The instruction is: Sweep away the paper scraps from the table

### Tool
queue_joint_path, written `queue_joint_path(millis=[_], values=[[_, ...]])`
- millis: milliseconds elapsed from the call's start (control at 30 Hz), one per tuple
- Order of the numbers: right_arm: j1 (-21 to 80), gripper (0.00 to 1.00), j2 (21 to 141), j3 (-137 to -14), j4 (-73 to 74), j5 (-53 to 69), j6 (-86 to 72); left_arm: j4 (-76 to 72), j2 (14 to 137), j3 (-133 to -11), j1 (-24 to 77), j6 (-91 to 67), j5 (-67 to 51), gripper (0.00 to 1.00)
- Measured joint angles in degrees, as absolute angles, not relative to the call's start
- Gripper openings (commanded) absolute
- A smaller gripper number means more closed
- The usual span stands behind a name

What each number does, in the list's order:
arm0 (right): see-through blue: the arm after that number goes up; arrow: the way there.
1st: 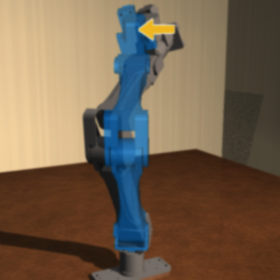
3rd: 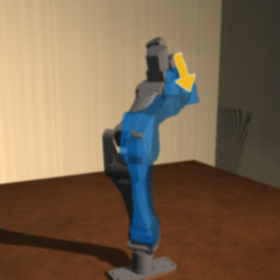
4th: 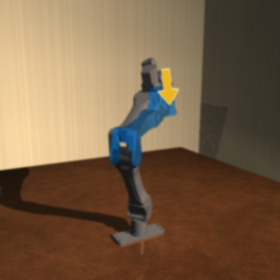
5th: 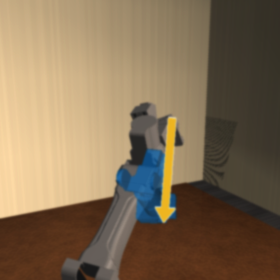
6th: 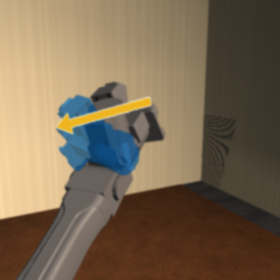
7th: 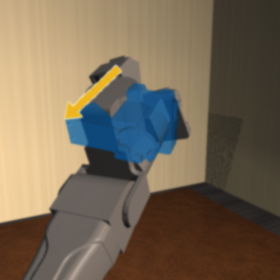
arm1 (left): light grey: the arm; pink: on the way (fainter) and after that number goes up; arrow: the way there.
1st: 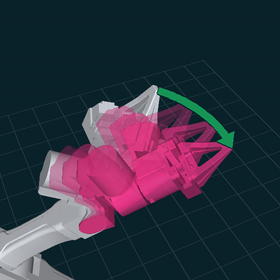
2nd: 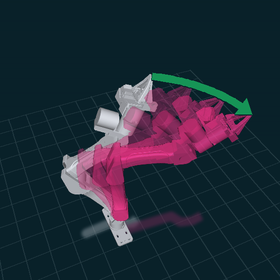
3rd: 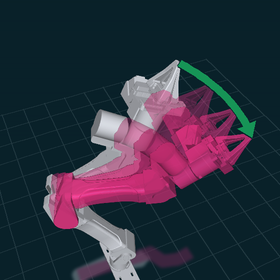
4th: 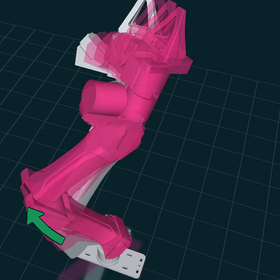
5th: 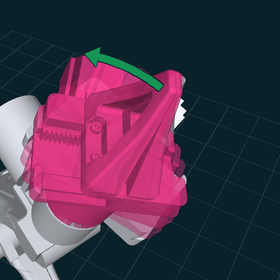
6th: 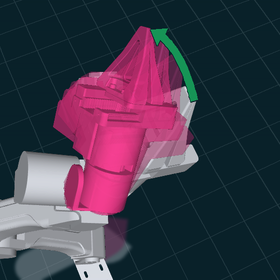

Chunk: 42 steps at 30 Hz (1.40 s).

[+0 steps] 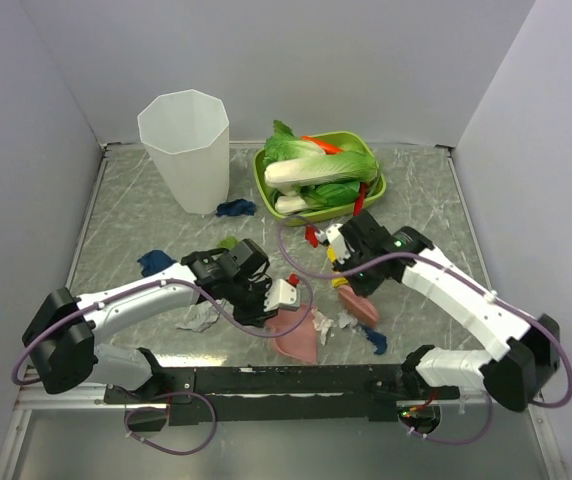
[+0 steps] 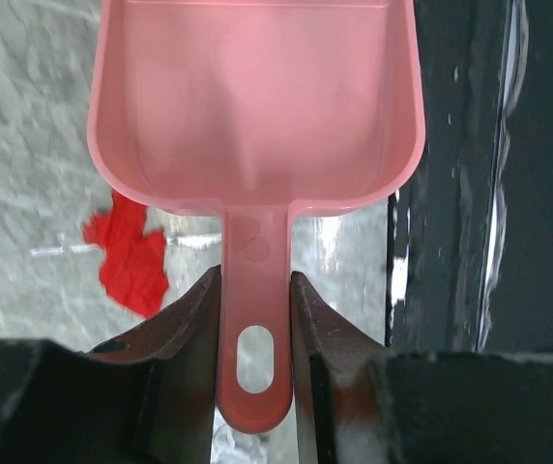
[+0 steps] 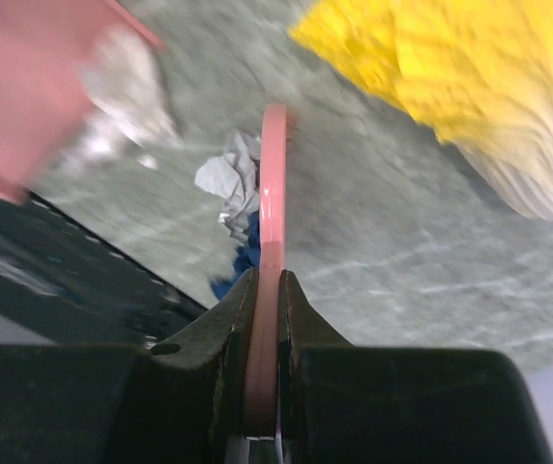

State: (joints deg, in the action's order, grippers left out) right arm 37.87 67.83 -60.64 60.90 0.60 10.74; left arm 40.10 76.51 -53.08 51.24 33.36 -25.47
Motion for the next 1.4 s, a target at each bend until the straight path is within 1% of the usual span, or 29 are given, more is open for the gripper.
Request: queue_joint_path(millis=[300,433,500,733,833,1167,1400], values=[[38.1,0.00,80.2,-75.2,59.6,12.8,-1.7,29.2,79.3,-53.1,56.2,17.7,-19.7,0.01],[37.7,0.00,80.7,-81.6,59.8,14.2,-3.2,27.0,79.6,-53.1,56.3,14.7,-16.6,0.01],[37.5,0.00,79.6,-82.3,59.5,13.5,-3.1,26.9,79.6,-53.1,56.2,14.4,-15.4,0.01],[37.2,0.00,69.1,-76.1,61.1,6.4,-0.9,27.9,79.2,-53.1,54.2,18.2,-13.3,0.01],[37.2,0.00,66.4,-73.7,62.3,4.0,0.3,28.8,78.5,-52.7,53.6,21.0,-13.2,0.01],[36.6,0.00,69.1,-69.4,63.3,1.6,-0.2,31.5,78.5,-52.5,53.6,28.8,-14.1,0.01],[30.8,0.00,72.1,-66.1,63.9,6.2,-5.6,31.9,79.8,-52.2,53.6,30.8,-15.0,0.01]])
